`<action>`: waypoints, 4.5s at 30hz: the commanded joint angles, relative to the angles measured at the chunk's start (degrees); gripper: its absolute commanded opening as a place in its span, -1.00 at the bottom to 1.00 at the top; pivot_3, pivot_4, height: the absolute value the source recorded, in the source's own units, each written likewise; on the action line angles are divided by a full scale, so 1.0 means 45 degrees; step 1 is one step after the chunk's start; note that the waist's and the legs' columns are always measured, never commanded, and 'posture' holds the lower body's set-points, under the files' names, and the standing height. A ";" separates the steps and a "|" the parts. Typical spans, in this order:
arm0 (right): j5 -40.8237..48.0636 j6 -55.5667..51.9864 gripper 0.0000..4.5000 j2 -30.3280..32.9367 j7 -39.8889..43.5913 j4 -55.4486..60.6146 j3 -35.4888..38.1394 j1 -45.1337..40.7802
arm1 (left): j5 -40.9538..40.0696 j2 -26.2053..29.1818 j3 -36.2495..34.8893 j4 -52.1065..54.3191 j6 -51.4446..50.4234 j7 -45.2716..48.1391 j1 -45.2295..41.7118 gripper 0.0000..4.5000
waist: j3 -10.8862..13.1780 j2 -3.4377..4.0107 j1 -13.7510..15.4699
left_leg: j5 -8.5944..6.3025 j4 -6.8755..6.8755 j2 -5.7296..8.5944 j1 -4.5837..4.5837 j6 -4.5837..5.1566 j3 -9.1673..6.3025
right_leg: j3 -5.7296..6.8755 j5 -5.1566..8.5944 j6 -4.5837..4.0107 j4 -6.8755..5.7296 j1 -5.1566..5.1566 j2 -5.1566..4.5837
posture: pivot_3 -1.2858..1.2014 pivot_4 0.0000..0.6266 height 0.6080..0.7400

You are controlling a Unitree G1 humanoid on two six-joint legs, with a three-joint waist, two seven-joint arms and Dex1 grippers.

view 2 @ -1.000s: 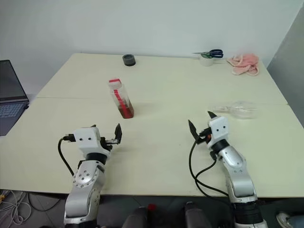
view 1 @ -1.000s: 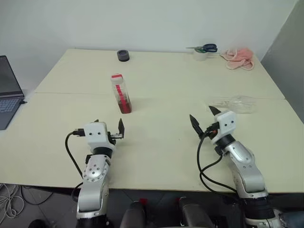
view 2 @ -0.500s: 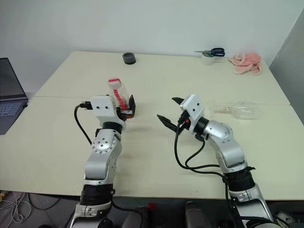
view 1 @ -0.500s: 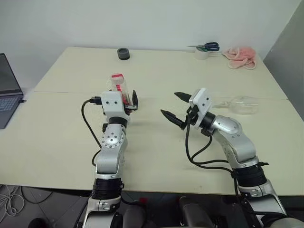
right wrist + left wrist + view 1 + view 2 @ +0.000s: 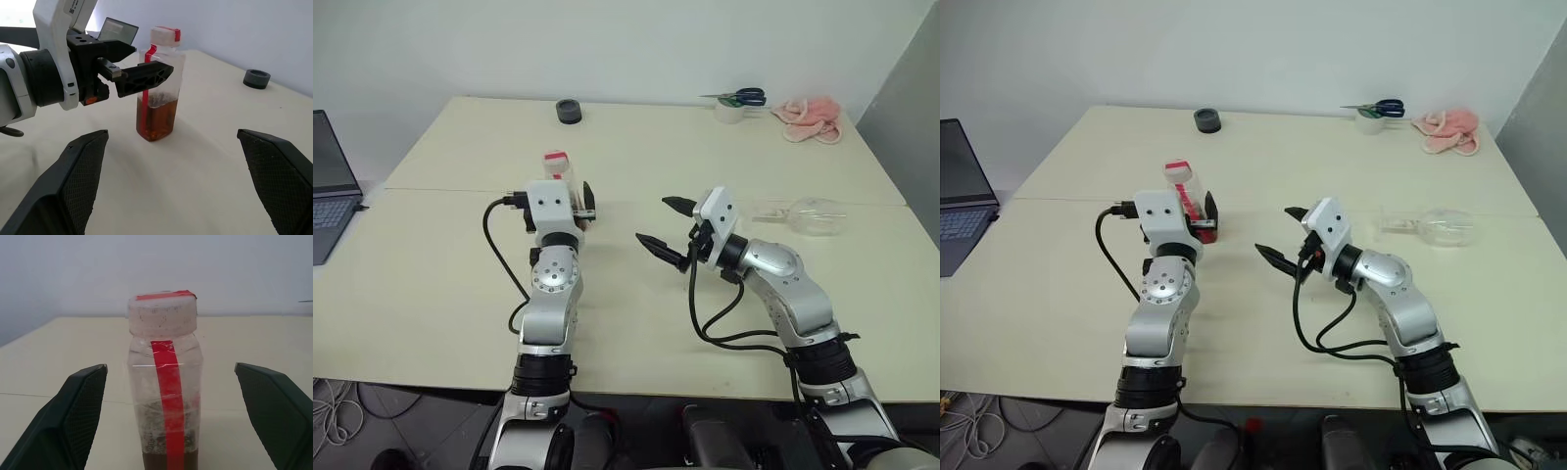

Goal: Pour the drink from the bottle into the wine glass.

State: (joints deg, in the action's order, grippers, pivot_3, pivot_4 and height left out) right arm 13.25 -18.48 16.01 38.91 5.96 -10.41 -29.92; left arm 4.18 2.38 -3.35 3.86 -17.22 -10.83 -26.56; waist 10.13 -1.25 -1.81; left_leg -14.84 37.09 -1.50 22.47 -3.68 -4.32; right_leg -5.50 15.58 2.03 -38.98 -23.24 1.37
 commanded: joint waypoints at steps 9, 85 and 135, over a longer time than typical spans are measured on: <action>0.0068 -0.0170 1.00 0.0076 0.0181 0.0619 0.0001 -0.0141 | -0.0032 -0.0024 -0.0509 -0.1895 0.0822 -0.0368 -0.1445 0.99 | 0.0000 0.0000 0.0002 | 0.0001 0.0001 0.0005 -0.0002 0.0000 0.0000 | 0.0001 0.0000 0.0000 -0.0002 0.0000 -0.0003 | 0.03 -0.52 1.00; 0.4066 -0.8313 -0.16 -0.0478 -0.3049 0.2810 0.2020 -0.3236 | -0.5077 0.3442 0.1800 0.0994 0.0032 1.1218 -0.0213 -0.17 | 0.0015 0.0013 -0.0043 | 0.0041 -0.0012 -0.0005 0.0078 -0.0062 -0.0049 | 0.0064 0.0016 -0.0027 -0.0007 -0.0063 0.0000 | 0.03 -0.52 1.00; 0.3631 -1.0079 0.88 -0.0003 -0.3404 0.5328 0.1966 -0.2856 | -0.4954 0.3108 0.2078 -0.0040 0.0413 1.1803 -0.0774 -0.18 | 0.0029 0.0028 -0.0247 | 0.0045 -0.0011 0.0002 0.0079 -0.0058 -0.0061 | 0.0076 0.0011 -0.0035 -0.0013 -0.0060 -0.0009 | 0.03 -0.52 1.00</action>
State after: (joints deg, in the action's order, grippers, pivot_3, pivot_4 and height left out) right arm 28.42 -63.30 16.81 25.21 27.44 -2.41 -42.74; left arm -17.84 16.60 6.44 2.28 -17.02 41.98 -28.83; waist 10.27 -1.13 -2.92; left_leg -14.64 37.04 -1.49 22.82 -3.94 -4.59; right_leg -5.16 15.63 1.88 -39.03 -23.51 1.33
